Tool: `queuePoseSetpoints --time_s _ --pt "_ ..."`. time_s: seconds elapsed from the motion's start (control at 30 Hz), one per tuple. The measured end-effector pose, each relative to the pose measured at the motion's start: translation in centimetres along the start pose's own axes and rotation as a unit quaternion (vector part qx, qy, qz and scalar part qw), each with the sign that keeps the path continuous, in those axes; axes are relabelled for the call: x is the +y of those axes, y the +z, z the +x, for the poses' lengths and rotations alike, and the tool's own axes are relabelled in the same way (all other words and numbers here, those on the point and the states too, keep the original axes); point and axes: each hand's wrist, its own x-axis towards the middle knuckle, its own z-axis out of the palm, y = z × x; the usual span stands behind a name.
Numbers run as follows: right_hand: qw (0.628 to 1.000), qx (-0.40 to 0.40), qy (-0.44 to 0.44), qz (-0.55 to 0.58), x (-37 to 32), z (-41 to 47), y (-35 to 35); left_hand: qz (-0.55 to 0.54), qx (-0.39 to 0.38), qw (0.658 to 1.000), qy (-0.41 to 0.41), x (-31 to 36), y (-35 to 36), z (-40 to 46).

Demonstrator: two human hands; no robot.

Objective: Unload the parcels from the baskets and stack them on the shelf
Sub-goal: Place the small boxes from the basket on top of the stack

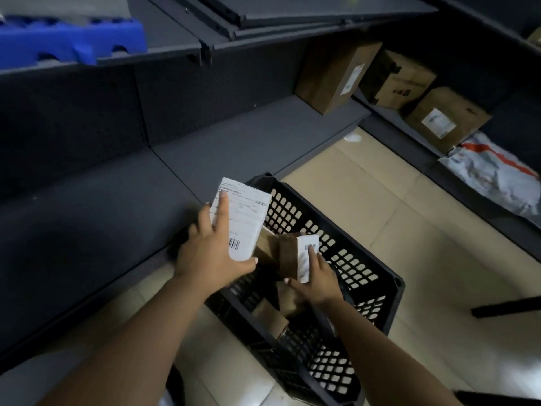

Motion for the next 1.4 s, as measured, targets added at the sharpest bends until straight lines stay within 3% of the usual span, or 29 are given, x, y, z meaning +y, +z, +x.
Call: queuePoseSetpoints --time_s 0.23,0.4,0.7,0.8,0.9,1.07,1.27,1.4 --pt "0.991 -0.043 0.055 -0.113 1.6 5.5 2.7 0.019 -0.012 0.999 0.033 1.0 2.1 2.8" --pt "0.989 -0.014 0.068 -0.132 2.3 8.0 3.9 0.023 -0.022 0.999 0.030 1.0 2.4 3.9" --pt "0.995 0.069 -0.009 -0.077 -0.1 7.6 4.7 0.024 -0.033 0.998 0.053 2.4 1.7 3.9" --pt "0.995 0.093 -0.028 0.017 -2.0 6.4 3.7 0.017 -0.018 0.999 0.046 3.0 -0.2 3.6" --pt "0.984 0.133 -0.042 0.112 -3.6 4.4 1.5 0.012 0.005 0.999 0.048 4.3 -2.7 2.8" --pt "0.958 0.204 -0.101 0.176 -6.3 -0.6 -5.2 -0.002 0.066 0.996 0.062 6.6 -7.6 -0.3" --pt "0.929 0.243 -0.213 0.181 -11.7 -9.5 -15.2 -0.040 0.140 0.989 0.004 6.6 -14.9 -6.8" --pt "0.893 0.251 -0.304 0.217 -16.8 -15.0 -20.7 -0.008 0.206 0.979 -0.008 6.0 -21.5 -11.7"
